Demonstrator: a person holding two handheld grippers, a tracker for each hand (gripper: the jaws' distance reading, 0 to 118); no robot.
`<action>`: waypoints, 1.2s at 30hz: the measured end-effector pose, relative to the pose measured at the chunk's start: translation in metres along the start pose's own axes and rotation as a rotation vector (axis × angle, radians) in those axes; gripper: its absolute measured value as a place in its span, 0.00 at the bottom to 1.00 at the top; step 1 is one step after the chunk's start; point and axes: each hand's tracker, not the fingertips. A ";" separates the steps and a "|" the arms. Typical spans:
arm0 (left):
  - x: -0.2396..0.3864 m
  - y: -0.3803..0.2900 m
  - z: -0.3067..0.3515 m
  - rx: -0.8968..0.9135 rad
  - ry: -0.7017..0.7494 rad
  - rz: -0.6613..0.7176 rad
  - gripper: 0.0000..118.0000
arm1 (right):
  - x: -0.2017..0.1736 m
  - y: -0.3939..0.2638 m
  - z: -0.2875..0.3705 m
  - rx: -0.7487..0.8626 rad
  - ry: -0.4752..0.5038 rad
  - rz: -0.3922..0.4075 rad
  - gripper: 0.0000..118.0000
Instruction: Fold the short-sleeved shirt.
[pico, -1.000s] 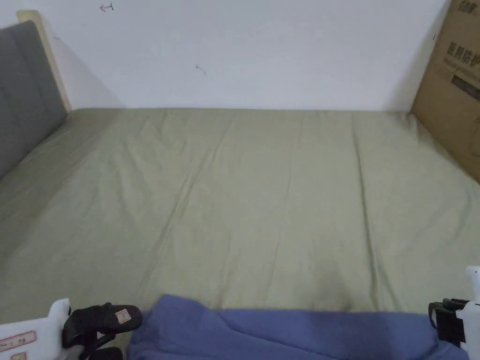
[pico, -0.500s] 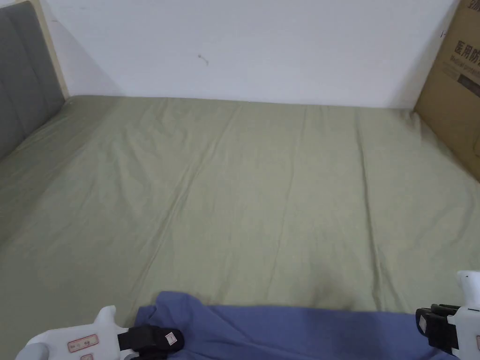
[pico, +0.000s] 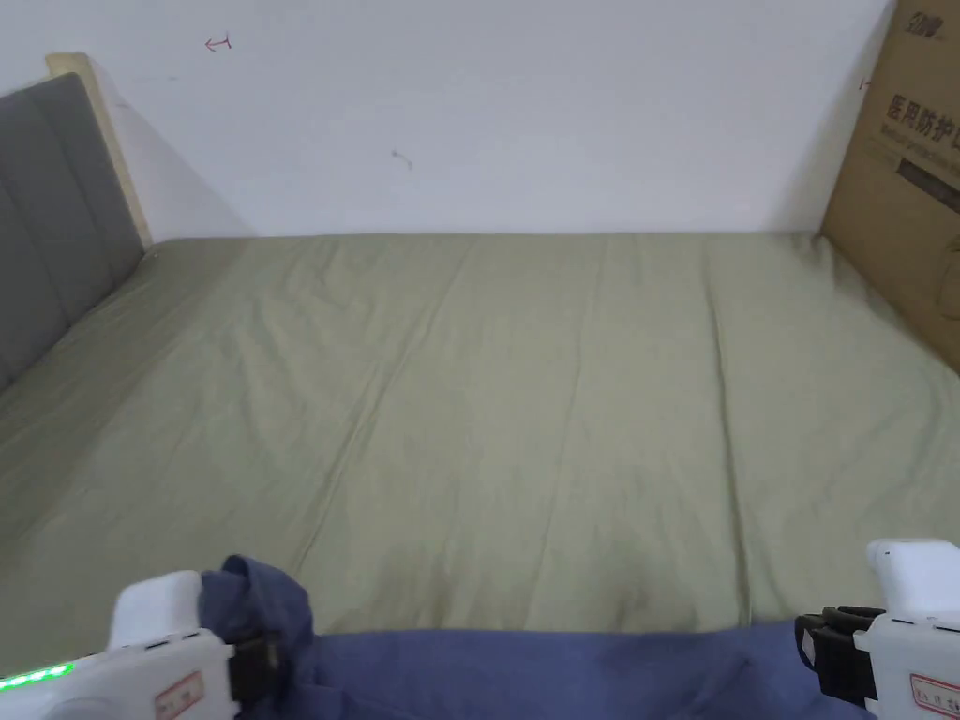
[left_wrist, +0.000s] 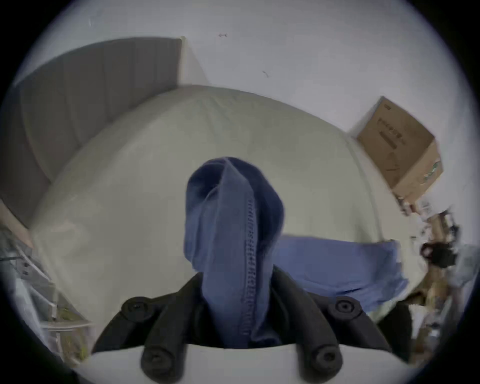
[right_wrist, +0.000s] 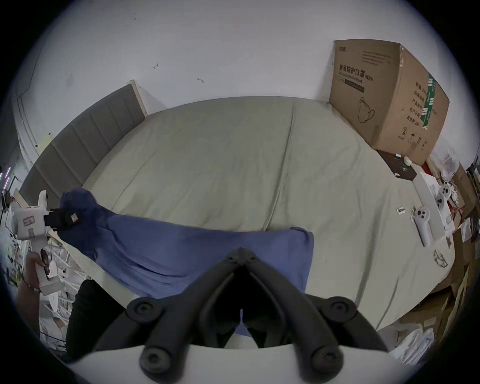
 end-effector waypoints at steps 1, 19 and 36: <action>0.019 -0.001 -0.009 -0.021 -0.079 -0.036 0.05 | 0.003 -0.001 0.003 0.004 0.000 -0.005 0.00; 0.137 -0.014 -0.036 -0.157 -0.316 -0.141 0.89 | 0.040 -0.014 0.015 0.027 -0.030 -0.075 0.00; 0.180 -0.089 -0.105 -0.500 -0.359 -0.204 0.00 | 0.045 -0.010 0.014 0.021 -0.017 -0.095 0.00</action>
